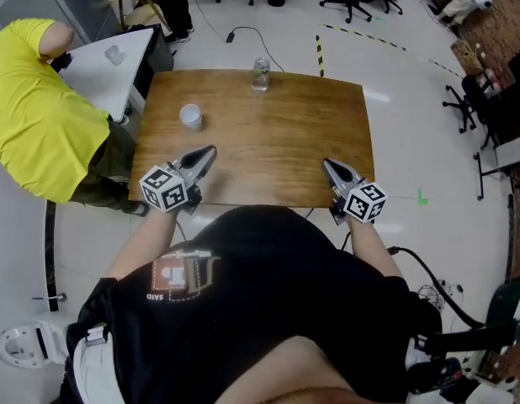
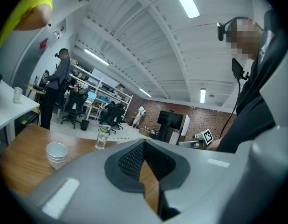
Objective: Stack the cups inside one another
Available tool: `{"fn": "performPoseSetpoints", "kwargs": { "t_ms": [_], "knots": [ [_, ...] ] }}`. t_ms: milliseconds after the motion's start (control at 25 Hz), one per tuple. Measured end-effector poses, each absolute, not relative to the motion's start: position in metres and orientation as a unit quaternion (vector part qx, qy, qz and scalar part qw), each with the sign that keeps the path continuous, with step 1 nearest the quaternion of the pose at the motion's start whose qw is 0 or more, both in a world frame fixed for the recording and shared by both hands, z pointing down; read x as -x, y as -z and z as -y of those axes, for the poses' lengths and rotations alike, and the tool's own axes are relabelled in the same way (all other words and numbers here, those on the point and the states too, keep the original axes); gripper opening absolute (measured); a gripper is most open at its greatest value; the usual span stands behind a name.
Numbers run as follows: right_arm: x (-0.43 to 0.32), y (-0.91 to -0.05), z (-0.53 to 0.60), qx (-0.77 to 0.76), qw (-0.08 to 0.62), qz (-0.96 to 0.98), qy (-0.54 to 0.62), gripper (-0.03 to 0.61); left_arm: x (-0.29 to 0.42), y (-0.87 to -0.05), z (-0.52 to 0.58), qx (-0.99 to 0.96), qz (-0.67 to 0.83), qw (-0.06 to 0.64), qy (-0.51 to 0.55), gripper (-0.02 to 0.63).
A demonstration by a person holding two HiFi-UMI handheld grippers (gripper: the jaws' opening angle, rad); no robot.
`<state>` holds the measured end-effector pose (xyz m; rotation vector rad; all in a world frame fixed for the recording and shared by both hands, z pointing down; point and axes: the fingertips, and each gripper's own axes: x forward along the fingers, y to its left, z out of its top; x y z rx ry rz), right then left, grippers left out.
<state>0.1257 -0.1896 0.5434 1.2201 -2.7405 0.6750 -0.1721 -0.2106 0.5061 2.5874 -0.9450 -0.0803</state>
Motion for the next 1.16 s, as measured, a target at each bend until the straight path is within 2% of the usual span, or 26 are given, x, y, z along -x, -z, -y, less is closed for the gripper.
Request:
{"fn": "performPoseSetpoints", "kwargs": {
  "t_ms": [200,320,1160],
  "knots": [
    [-0.152,-0.565,0.158,-0.401,0.004,0.876,-0.268,0.012,0.136,-0.515,0.203,-0.932,0.303,0.199,0.013,0.002],
    [-0.157,-0.571,0.151,-0.405,0.009,0.874,-0.268,0.012,0.131,-0.517,0.198,-0.934,0.297,0.199,0.009,0.002],
    [-0.129,-0.567,0.164,-0.368,0.048,0.898,-0.237,0.012,0.169,-0.515,0.182,-0.919,0.342,0.198,0.018,0.002]
  ]
}}
